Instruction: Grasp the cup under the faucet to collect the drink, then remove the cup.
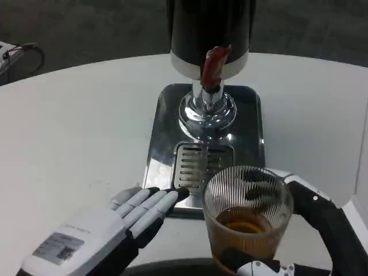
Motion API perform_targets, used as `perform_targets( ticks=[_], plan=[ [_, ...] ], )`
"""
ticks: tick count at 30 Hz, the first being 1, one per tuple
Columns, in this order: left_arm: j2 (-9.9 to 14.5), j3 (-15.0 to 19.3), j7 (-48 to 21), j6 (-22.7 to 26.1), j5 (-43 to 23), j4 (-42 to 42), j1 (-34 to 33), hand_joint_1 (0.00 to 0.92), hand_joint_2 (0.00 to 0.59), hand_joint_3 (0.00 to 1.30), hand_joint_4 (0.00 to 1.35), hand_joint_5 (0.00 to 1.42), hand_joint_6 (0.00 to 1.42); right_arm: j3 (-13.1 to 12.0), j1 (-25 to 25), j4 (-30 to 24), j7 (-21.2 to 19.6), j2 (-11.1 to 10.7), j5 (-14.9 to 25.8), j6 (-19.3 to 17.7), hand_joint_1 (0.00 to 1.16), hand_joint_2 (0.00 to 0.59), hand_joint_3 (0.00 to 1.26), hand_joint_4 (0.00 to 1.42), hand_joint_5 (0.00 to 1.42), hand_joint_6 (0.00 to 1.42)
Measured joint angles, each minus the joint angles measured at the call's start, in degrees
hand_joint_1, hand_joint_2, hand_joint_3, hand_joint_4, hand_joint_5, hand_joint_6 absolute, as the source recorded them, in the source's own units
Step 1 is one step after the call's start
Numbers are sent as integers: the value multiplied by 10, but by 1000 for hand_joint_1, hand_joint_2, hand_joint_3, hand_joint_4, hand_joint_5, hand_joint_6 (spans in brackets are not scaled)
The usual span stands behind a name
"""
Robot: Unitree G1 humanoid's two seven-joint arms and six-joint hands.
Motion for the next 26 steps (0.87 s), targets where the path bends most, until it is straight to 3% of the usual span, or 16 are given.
perform_targets(
  ticks=[26],
  plan=[
    [-1, 2, -6, 36, 3, 0, -25, 0, 73, 0, 0, 0, 0, -4, 0, 0, 5, 0, 0, -1, 810, 232, 724, 820, 914, 423]
  ],
)
